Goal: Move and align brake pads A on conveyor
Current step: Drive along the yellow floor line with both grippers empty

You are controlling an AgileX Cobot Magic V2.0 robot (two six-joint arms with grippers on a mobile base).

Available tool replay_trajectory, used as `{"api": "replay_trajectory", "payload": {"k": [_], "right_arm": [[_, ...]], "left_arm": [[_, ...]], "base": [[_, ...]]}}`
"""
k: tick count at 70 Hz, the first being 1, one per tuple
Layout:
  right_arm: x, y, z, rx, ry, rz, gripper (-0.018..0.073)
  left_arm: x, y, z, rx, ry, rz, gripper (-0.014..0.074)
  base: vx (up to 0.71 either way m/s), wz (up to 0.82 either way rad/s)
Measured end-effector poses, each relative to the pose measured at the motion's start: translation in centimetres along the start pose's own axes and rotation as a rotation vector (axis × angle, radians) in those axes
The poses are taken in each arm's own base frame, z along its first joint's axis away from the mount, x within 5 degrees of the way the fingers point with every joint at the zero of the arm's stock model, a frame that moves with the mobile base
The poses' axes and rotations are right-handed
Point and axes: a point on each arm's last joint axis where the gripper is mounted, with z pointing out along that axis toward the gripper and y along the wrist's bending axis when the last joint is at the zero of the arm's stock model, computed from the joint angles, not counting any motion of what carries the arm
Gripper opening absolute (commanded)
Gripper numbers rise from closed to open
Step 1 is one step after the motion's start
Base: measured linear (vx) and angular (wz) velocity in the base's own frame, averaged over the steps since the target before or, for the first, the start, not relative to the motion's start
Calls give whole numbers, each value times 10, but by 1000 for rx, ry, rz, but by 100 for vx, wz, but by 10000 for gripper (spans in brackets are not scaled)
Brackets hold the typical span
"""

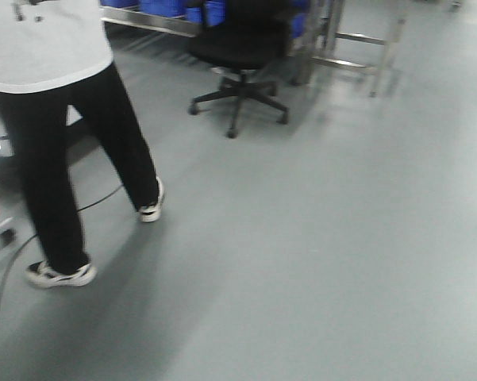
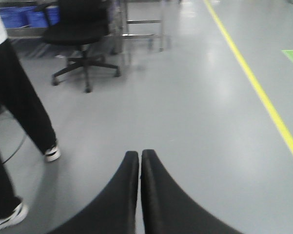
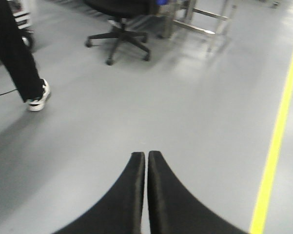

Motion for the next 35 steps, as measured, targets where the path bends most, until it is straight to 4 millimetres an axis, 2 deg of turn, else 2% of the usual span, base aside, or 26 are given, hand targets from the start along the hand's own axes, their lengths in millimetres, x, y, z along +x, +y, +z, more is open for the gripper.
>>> {"api": "replay_trajectory", "payload": {"k": [21, 35], "right_arm": [[0, 0, 0, 1, 0, -1, -1], [0, 0, 0, 1, 0, -1, -1]], "left_arm": [[0, 0, 0, 0, 0, 0, -6], [0, 0, 0, 0, 0, 0, -6]], "base": [[7, -74], [8, -54]]}}
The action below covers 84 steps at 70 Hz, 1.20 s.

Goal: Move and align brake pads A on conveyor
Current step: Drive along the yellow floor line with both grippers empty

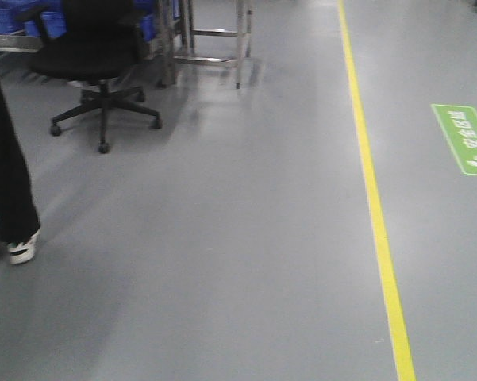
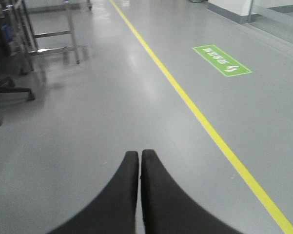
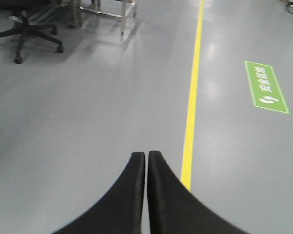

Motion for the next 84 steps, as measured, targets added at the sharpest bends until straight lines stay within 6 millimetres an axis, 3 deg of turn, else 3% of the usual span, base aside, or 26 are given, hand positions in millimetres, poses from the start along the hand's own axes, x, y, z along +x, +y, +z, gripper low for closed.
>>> {"api": "replay_trajectory", "payload": {"k": [41, 84], "right_arm": [[0, 0, 0, 0, 0, 0, -1], [0, 0, 0, 0, 0, 0, -1]], "left_arm": [[0, 0, 0, 0, 0, 0, -6], [0, 0, 0, 0, 0, 0, -6]], "base": [[8, -32], [11, -12]]}}
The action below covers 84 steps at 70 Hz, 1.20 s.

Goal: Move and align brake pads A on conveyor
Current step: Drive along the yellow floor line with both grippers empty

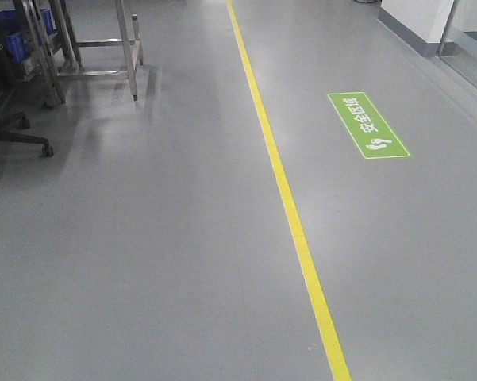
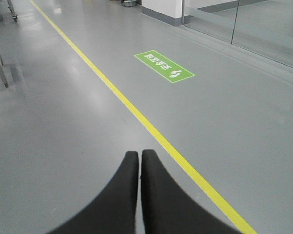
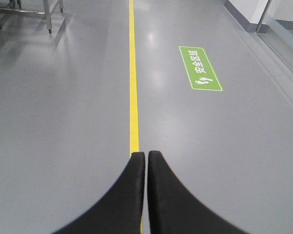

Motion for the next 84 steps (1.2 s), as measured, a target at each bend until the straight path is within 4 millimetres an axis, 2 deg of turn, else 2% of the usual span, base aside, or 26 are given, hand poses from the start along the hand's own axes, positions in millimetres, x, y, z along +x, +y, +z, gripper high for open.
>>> {"api": "replay_trajectory", "payload": {"k": [41, 84], "right_arm": [[0, 0, 0, 0, 0, 0, -1], [0, 0, 0, 0, 0, 0, -1]], "left_arm": [[0, 0, 0, 0, 1, 0, -6], [0, 0, 0, 0, 1, 0, -6]], "base": [[31, 3], [46, -3]]}}
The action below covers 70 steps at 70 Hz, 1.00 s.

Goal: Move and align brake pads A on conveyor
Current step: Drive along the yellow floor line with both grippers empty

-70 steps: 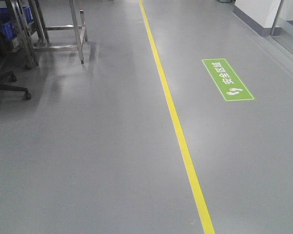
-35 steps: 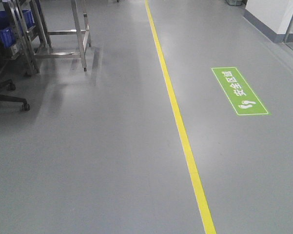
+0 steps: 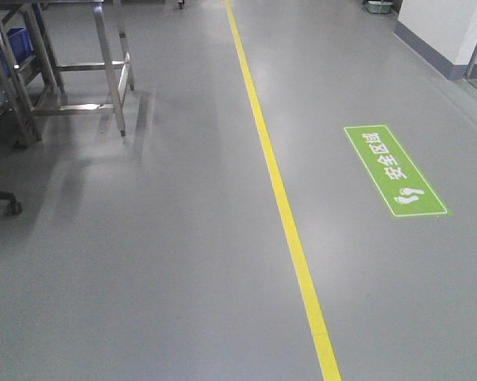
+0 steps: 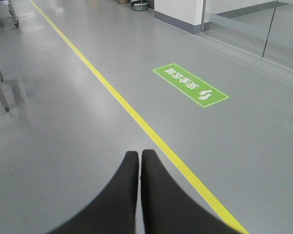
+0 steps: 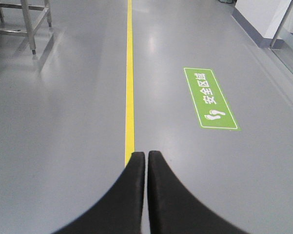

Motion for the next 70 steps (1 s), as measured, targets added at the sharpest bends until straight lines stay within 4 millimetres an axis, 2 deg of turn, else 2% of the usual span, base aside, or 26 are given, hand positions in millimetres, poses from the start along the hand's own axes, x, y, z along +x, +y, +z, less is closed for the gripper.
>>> {"api": "replay_trajectory", "payload": {"k": [70], "right_arm": [[0, 0, 0, 0, 0, 0, -1]], "left_arm": [[0, 0, 0, 0, 0, 2, -6]], "base": [[57, -4]]}}
